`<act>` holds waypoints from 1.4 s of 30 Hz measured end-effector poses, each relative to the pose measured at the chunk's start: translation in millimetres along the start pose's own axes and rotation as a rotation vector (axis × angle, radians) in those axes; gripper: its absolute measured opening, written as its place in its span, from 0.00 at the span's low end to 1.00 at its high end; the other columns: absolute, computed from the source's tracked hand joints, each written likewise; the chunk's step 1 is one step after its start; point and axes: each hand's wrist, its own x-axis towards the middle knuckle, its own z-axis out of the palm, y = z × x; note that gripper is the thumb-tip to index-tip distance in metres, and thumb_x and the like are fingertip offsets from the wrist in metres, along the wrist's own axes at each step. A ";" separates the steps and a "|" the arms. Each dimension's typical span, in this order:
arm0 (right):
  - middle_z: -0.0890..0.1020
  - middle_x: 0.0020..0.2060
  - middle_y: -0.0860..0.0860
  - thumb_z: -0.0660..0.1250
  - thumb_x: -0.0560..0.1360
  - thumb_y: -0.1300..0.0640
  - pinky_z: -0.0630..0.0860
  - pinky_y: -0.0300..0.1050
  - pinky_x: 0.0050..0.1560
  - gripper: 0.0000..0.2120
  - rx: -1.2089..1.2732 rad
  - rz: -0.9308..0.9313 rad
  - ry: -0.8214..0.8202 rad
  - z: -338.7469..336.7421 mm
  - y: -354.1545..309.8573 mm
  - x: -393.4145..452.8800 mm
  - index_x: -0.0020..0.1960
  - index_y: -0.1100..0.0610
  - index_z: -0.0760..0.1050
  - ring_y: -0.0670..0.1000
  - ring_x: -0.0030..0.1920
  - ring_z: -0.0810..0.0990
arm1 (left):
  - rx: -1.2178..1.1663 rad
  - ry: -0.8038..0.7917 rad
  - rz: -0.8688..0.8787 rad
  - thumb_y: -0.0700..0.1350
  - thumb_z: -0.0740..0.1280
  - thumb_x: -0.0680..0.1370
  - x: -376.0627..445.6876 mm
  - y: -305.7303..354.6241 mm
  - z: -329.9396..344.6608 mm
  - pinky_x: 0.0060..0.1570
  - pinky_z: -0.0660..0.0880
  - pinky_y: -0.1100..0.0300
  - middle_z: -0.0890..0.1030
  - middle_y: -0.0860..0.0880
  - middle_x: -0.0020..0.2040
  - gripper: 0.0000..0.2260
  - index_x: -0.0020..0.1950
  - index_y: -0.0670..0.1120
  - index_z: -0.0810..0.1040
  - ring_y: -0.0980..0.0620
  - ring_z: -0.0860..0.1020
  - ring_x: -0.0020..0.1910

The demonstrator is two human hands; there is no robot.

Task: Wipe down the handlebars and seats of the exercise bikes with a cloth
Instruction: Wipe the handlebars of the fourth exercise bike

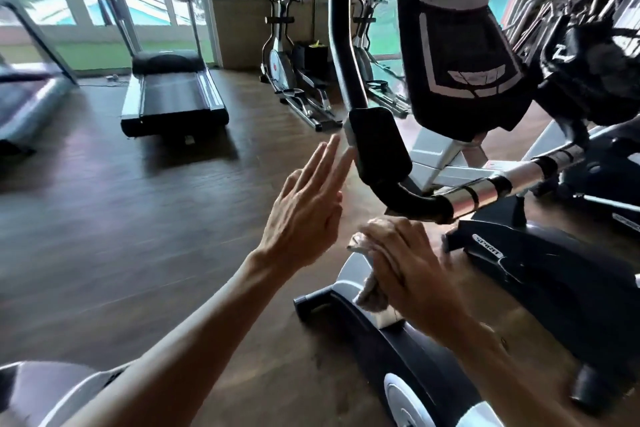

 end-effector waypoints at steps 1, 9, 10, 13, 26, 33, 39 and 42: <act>0.75 0.63 0.49 0.53 0.86 0.46 0.68 0.49 0.69 0.20 0.040 -0.010 -0.037 13.0 -0.8 5.1 0.67 0.56 0.76 0.53 0.64 0.73 | -0.001 -0.037 -0.083 0.42 0.60 0.82 -10.4 -14.2 -2.2 0.77 0.55 0.54 0.49 0.46 0.84 0.31 0.84 0.46 0.53 0.50 0.49 0.83; 0.78 0.60 0.49 0.56 0.83 0.45 0.70 0.54 0.66 0.19 0.204 -0.029 -0.176 112.9 2.0 98.1 0.65 0.53 0.77 0.55 0.61 0.75 | 0.116 -0.266 -0.678 0.49 0.63 0.81 -55.5 -124.1 -40.9 0.70 0.68 0.48 0.76 0.44 0.71 0.20 0.73 0.47 0.75 0.43 0.71 0.72; 0.79 0.59 0.49 0.56 0.83 0.45 0.69 0.50 0.66 0.19 0.211 -0.041 -0.182 123.2 1.6 114.2 0.65 0.53 0.78 0.55 0.60 0.75 | 0.143 -0.297 -0.739 0.50 0.63 0.81 -56.1 -136.5 -45.9 0.69 0.70 0.48 0.77 0.43 0.70 0.20 0.72 0.48 0.76 0.42 0.71 0.71; 0.79 0.60 0.49 0.55 0.82 0.45 0.67 0.43 0.63 0.19 0.238 -0.052 -0.190 156.9 -2.5 164.7 0.64 0.52 0.78 0.53 0.59 0.74 | 0.187 -0.364 -0.852 0.50 0.62 0.82 -49.0 -175.7 -58.0 0.64 0.73 0.50 0.80 0.41 0.67 0.16 0.68 0.48 0.79 0.40 0.76 0.66; 0.77 0.57 0.43 0.53 0.81 0.43 0.67 0.50 0.65 0.14 0.337 0.071 -0.078 331.5 2.7 378.4 0.61 0.41 0.74 0.49 0.59 0.73 | 0.048 -0.465 -0.864 0.51 0.62 0.79 71.1 -407.5 -40.2 0.47 0.75 0.54 0.83 0.43 0.51 0.12 0.38 0.50 0.78 0.43 0.80 0.48; 0.77 0.59 0.48 0.55 0.81 0.44 0.68 0.53 0.66 0.19 0.249 0.145 -0.134 380.3 43.5 462.0 0.66 0.47 0.76 0.51 0.59 0.72 | 0.002 -0.478 -0.769 0.53 0.64 0.80 139.3 -523.1 -38.5 0.55 0.78 0.52 0.82 0.44 0.51 0.11 0.48 0.49 0.83 0.46 0.80 0.53; 0.76 0.60 0.48 0.53 0.80 0.41 0.68 0.55 0.67 0.22 0.197 0.154 -0.140 428.5 102.1 534.1 0.66 0.48 0.76 0.52 0.60 0.72 | -0.009 -0.474 -0.714 0.54 0.64 0.81 201.1 -607.9 0.3 0.58 0.78 0.51 0.83 0.45 0.54 0.11 0.51 0.50 0.83 0.47 0.78 0.57; 0.76 0.60 0.48 0.53 0.80 0.40 0.69 0.56 0.67 0.22 0.186 0.174 -0.146 455.2 141.1 566.9 0.66 0.48 0.75 0.52 0.61 0.71 | -0.015 -0.484 -0.692 0.55 0.63 0.80 236.7 -648.0 36.6 0.57 0.79 0.50 0.83 0.46 0.53 0.11 0.50 0.52 0.83 0.47 0.79 0.55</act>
